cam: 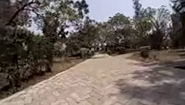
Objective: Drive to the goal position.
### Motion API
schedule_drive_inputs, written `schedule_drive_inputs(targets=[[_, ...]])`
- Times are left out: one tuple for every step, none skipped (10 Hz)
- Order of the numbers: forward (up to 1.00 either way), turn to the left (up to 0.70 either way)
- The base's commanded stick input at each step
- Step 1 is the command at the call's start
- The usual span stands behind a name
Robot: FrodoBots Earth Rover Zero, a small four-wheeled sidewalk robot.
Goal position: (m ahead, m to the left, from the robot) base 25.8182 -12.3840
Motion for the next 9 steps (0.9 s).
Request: schedule_drive_inputs(targets=[[0.70,0.00],[0.70,0.00],[0.70,0.00],[0.70,0.00],[0.70,0.00],[0.70,0.00],[0.70,0.00],[0.70,0.00],[0.70,0.00]])
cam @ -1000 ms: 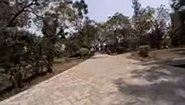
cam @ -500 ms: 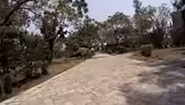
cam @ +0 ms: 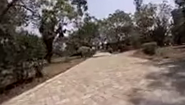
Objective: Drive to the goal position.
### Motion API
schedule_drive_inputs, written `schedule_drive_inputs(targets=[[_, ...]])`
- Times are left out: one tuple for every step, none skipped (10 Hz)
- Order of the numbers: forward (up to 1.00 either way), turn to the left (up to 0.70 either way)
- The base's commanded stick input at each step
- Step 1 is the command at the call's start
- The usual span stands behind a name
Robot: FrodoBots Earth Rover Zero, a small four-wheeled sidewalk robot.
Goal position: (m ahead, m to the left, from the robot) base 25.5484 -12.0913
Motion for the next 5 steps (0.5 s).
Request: schedule_drive_inputs(targets=[[0.70,0.00],[0.70,0.00],[0.70,0.00],[0.70,0.00],[0.70,0.00]])
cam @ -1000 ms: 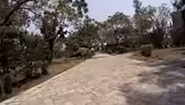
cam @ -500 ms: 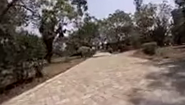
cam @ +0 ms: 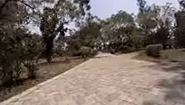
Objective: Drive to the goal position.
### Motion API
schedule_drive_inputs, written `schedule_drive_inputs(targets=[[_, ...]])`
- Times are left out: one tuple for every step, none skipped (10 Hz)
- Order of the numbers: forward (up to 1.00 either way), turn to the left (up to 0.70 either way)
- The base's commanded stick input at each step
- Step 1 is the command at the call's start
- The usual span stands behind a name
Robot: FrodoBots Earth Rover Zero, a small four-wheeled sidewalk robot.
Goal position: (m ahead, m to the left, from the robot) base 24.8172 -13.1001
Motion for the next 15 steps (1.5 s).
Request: schedule_drive_inputs(targets=[[0.70,0.00],[0.70,0.00],[0.70,0.00],[0.70,0.00],[0.70,0.00],[0.70,0.00],[0.70,0.00],[0.70,0.00],[0.70,0.00],[0.70,0.00],[0.70,0.00],[0.70,0.00],[0.70,0.00],[0.70,0.00],[0.70,0.00]])
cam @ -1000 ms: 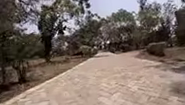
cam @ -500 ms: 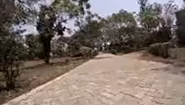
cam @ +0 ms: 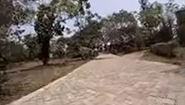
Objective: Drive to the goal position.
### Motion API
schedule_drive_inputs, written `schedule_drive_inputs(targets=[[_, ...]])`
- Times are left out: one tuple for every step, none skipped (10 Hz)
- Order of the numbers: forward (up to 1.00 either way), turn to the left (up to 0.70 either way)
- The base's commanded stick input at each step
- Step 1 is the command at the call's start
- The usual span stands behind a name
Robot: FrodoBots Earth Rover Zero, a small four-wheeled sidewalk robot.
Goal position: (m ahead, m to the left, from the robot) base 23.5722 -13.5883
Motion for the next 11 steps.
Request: schedule_drive_inputs(targets=[[0.70,0.00],[0.70,0.00],[0.70,0.00],[0.70,0.00],[0.70,0.00],[0.70,0.00],[0.70,0.00],[0.70,0.00],[0.70,0.00],[0.70,0.00],[0.70,0.00]])
